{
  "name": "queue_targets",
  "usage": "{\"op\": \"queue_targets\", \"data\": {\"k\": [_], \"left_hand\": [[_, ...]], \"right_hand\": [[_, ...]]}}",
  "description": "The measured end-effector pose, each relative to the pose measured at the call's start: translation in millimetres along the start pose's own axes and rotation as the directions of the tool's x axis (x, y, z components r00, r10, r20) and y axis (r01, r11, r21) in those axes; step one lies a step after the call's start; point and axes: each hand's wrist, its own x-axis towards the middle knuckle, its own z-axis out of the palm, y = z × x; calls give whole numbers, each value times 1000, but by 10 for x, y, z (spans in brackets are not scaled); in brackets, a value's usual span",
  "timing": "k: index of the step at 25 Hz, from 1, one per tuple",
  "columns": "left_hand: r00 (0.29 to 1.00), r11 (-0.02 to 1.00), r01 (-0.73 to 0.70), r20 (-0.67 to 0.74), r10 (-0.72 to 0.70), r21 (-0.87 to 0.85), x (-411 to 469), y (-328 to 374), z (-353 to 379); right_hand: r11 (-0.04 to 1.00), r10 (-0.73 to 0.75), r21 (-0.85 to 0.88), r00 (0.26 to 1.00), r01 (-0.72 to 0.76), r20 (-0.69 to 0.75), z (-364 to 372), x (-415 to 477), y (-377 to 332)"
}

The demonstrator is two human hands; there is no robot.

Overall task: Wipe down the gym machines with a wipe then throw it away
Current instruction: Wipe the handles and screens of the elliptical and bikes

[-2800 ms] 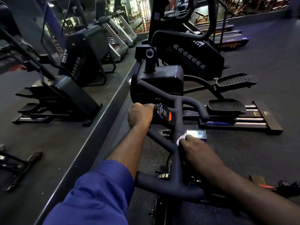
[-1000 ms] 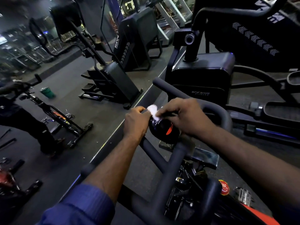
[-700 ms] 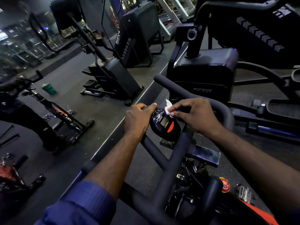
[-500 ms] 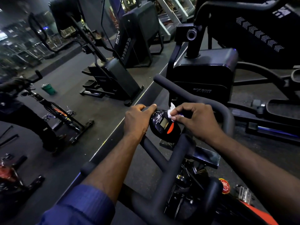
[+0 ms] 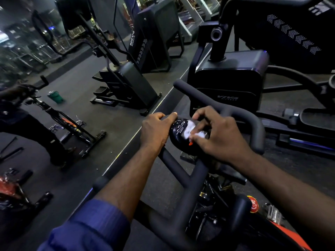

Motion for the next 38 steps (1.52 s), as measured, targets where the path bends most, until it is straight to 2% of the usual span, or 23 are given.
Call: {"op": "queue_targets", "data": {"k": [3,5,7,12,14,16,18,22,25,29,32,34,36,38], "left_hand": [[1000,1000,4,1,-4,1,-5,25,-21],[1000,1000,-7,29,6,9,9,-1,-24],[998,999,-36,49,35,12,30,-51,-23],[1000,1000,-18,13,18,-17,10,-19,-18],[1000,1000,-5,-1,5,-18,11,4,3],[1000,1000,-1,7,1,-15,11,8,-8],[1000,1000,-4,9,4,-17,4,4,-18],[1000,1000,-5,12,5,-2,-22,12,-31],[1000,1000,3,18,-3,-4,-30,36,-34],[1000,1000,-6,5,6,-4,-30,19,-35],[1000,1000,-14,12,14,-2,-22,-1,-27],[1000,1000,-16,9,16,0,-13,-4,-28],[1000,1000,-16,10,16,-5,4,-10,-24],[1000,1000,-11,23,11,2,14,-10,-17]], "right_hand": [[989,-134,-46,985,139,104,91,-183,-157],[976,-206,-68,978,207,28,174,-71,-192],[978,-199,-72,979,197,-31,254,115,-225],[950,-276,-156,961,270,-18,214,-355,0],[970,-200,-156,978,187,-66,102,-555,180],[997,-16,-81,989,4,-146,64,-537,280],[991,134,5,970,-136,-205,93,-442,286],[981,164,-57,951,-185,-261,175,-341,236],[965,240,-35,928,-260,-286,190,-398,183],[975,166,-97,948,-199,-271,254,-560,143],[956,255,-60,917,-286,-307,232,-478,100],[962,221,-93,928,-259,-299,267,-554,82],[970,178,-124,957,-210,-231,241,-628,49],[964,204,-108,939,-241,-275,149,-486,39]]}}
